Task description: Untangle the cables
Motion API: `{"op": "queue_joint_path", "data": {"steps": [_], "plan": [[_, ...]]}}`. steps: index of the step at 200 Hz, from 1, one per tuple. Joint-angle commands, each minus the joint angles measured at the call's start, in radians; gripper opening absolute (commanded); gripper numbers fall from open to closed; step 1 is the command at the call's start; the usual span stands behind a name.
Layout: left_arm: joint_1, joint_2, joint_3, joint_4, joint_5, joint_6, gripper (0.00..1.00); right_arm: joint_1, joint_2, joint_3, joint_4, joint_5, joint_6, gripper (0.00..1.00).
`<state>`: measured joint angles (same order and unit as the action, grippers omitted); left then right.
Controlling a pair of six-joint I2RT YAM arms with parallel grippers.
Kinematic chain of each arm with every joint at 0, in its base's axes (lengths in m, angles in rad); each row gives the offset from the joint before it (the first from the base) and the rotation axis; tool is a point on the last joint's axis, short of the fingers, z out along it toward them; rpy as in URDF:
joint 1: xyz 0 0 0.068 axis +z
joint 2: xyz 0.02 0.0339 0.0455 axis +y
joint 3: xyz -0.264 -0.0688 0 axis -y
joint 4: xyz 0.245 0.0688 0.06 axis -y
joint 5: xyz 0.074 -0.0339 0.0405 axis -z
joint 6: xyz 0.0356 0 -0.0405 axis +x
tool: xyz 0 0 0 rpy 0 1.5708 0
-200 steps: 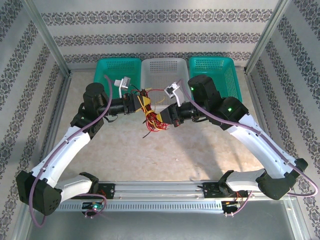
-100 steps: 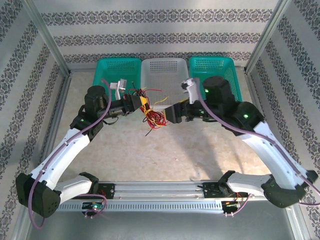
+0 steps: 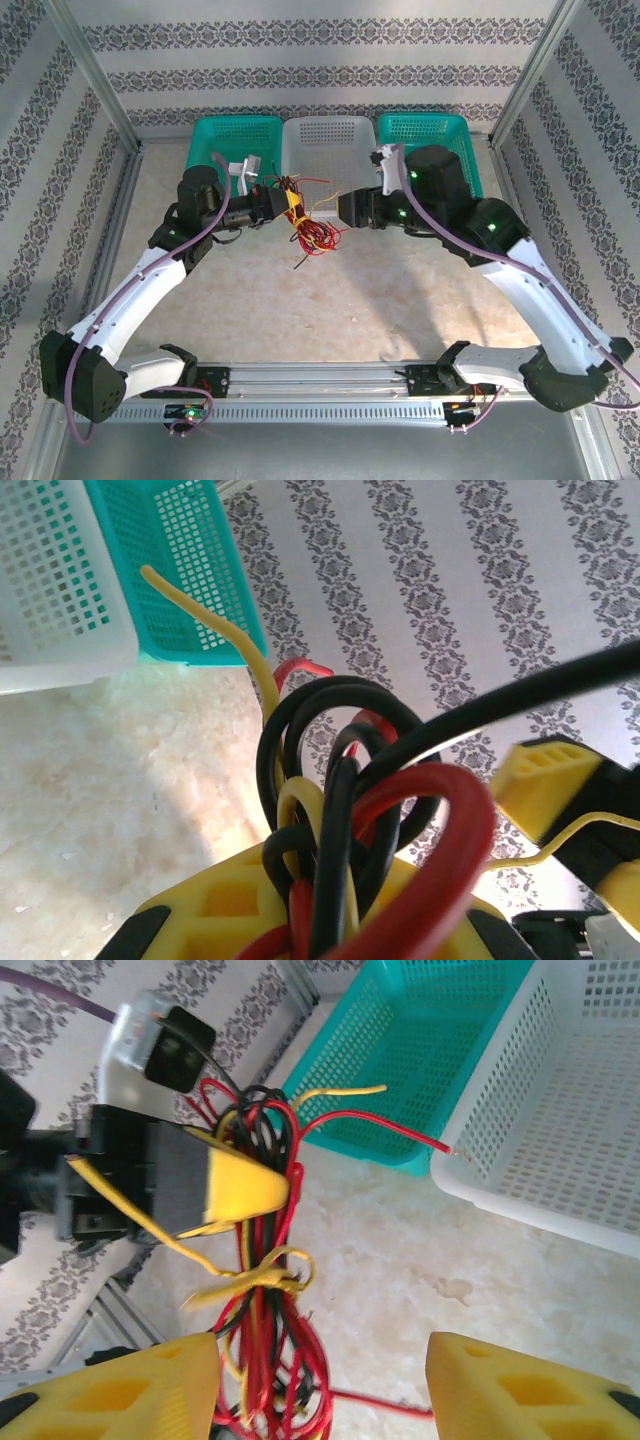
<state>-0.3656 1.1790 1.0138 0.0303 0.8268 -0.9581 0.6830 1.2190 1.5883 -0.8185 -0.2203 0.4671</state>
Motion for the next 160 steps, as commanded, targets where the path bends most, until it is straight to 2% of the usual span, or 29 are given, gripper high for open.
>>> {"op": "queue_joint_path", "data": {"steps": [1, 29, 39, 50, 81, 94, 112, 135, 160], "plan": [[-0.01, -0.013, 0.012, 0.065, 0.057, -0.013, 0.0, 0.005, -0.007, 0.004, 0.061, 0.004, 0.037, 0.53], [-0.012, -0.005, 0.029, 0.02, 0.072, 0.015, 0.0, 0.006, 0.016, 0.02, 0.091, -0.027, 0.037, 0.52], [-0.012, -0.007, 0.026, 0.023, 0.073, 0.016, 0.0, 0.007, 0.027, 0.024, 0.091, -0.037, 0.034, 0.56], [-0.014, -0.01, 0.021, 0.038, 0.079, 0.015, 0.0, 0.007, 0.036, 0.018, 0.091, -0.037, 0.036, 0.66], [-0.012, -0.006, 0.012, 0.058, 0.082, 0.015, 0.0, 0.023, 0.065, 0.004, 0.099, -0.027, 0.035, 0.66], [-0.012, 0.001, 0.008, 0.065, 0.083, 0.012, 0.0, 0.031, 0.075, 0.004, 0.1, -0.021, 0.034, 0.61], [-0.012, 0.007, 0.005, 0.076, 0.085, 0.008, 0.0, 0.033, 0.082, 0.004, 0.101, -0.012, 0.032, 0.45], [-0.012, 0.015, 0.004, 0.077, 0.089, 0.016, 0.0, 0.032, 0.078, -0.001, 0.099, -0.003, 0.032, 0.4], [-0.012, 0.028, -0.008, 0.099, 0.096, 0.015, 0.0, 0.031, 0.074, -0.007, 0.09, 0.001, 0.033, 0.25]]}}
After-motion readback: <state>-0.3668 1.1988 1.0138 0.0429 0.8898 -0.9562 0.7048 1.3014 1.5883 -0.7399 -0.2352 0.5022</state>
